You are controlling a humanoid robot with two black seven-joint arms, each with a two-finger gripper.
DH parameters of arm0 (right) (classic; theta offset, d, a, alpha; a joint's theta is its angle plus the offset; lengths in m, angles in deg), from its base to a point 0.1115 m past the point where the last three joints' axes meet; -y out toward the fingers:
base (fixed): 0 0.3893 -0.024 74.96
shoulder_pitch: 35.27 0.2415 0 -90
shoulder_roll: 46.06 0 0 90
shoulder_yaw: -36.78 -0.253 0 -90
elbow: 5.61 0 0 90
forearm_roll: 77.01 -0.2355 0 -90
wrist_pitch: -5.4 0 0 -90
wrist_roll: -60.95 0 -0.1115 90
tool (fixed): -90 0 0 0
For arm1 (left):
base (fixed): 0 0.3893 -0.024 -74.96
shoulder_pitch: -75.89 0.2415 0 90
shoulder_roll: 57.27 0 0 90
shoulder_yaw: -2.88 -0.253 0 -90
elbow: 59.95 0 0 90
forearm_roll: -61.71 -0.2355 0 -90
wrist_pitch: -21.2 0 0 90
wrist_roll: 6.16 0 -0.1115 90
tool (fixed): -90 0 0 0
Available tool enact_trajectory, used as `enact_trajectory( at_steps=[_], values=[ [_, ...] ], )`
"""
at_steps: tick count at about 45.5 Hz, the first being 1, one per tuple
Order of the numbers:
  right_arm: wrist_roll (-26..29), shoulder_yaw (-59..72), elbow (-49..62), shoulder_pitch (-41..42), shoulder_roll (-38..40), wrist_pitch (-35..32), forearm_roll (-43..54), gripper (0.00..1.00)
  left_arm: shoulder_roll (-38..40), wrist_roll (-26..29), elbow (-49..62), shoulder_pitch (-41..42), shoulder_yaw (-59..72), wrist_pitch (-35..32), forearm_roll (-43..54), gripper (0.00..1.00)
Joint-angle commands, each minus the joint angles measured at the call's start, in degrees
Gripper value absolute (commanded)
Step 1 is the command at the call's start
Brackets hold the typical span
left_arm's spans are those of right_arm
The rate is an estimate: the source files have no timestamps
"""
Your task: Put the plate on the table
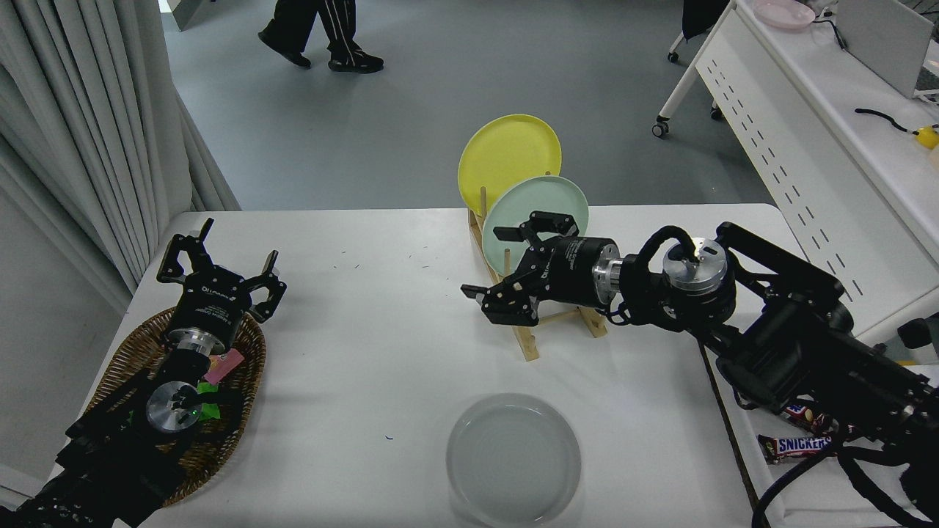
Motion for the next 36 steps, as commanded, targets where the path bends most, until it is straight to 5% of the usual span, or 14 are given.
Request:
enact_trajectory(
  at_steps=[1,7,18,25,36],
  values=[
    [-11.2,-6.7,-0.5,-4.4,-0.5,-2.4,12.9,1.0,0.0,0.0,0.0,0.0,0.0,0.0,0.0,1.0],
    [-18.6,-9.9,-1.0,-8.2,-0.4,-2.4,19.1,1.0,0.0,0.0,0.0,0.0,0.0,0.0,0.0,1.0],
    [-20.3,-13.0,-2.8,-14.3,1.7,-4.8,21.7,1.0,0.0,0.0,0.0,0.0,0.0,0.0,0.0,1.0],
    [-29.3,-18.4,-1.1,-19.0,0.9,-7.4,25.2,1.0,0.0,0.0,0.0,0.0,0.0,0.0,0.0,1.0],
    [-29.3,-18.1,2.2,-25.2,0.8,-14.0,32.1,1.0,0.0,0.0,0.0,0.0,0.0,0.0,0.0,1.0]
  ],
)
